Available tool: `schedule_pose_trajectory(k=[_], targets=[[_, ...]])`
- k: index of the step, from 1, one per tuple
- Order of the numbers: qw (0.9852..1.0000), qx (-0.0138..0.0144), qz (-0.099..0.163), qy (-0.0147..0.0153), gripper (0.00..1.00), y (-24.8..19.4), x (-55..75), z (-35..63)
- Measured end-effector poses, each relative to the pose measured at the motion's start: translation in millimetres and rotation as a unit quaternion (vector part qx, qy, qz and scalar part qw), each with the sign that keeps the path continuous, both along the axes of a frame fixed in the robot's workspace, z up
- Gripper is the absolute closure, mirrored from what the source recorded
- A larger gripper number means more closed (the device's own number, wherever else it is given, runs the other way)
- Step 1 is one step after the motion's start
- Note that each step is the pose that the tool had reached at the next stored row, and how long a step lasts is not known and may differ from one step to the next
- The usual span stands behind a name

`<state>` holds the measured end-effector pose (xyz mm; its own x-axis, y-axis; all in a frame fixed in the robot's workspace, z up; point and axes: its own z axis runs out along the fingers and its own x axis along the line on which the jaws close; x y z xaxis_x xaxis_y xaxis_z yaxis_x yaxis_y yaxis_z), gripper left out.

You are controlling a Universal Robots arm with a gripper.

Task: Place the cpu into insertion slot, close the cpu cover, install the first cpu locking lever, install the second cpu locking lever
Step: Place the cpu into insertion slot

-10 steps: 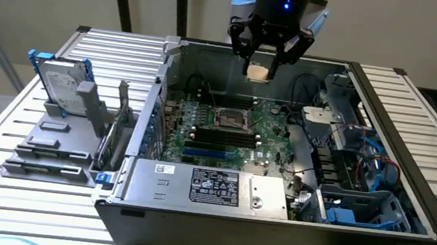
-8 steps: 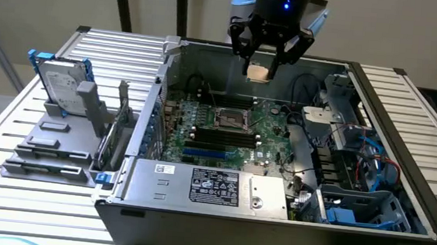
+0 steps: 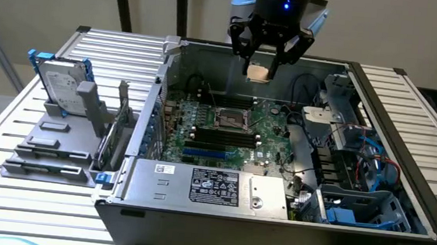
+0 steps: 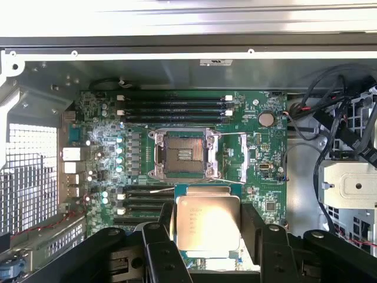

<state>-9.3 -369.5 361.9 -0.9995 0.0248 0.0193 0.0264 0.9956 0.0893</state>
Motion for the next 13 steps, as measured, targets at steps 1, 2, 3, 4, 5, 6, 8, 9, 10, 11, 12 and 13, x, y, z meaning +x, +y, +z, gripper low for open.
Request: schedule_pose_trajectory(k=[1,2,3,4,5,6,8,9,10,11,12,13], targets=[[1.0000,0.0000,0.000,0.0000,0.45,0.0,0.0,0.0],[1.0000,0.0000,0.000,0.0000,0.45,0.0,0.1,0.0],[1.0000,0.0000,0.000,0.0000,0.45,0.0,0.0,0.0],[1.0000,-0.0001,0.000,0.0000,0.45,0.5,-0.4,-0.1],[1.0000,-0.0002,0.000,-0.0001,0.45,1.3,-1.2,-0.3],[1.0000,-0.0003,0.000,-0.0002,0.45,2.9,-2.5,-0.9],[1.0000,-0.0014,0.000,-0.0005,0.45,7.3,-7.2,-2.4],[1.0000,-0.0023,0.000,-0.0008,0.45,9.8,-9.8,-3.4],[1.0000,-0.0037,0.000,-0.0011,0.45,12.3,-12.3,-4.4],[1.0000,-0.0052,0.000,-0.0014,0.45,14.9,-14.8,-5.4],[1.0000,-0.0063,0.000,-0.0017,0.45,18.2,-16.6,-6.6],[1.0000,-0.0077,0.000,-0.0019,0.45,22.6,-17.6,-7.7]])
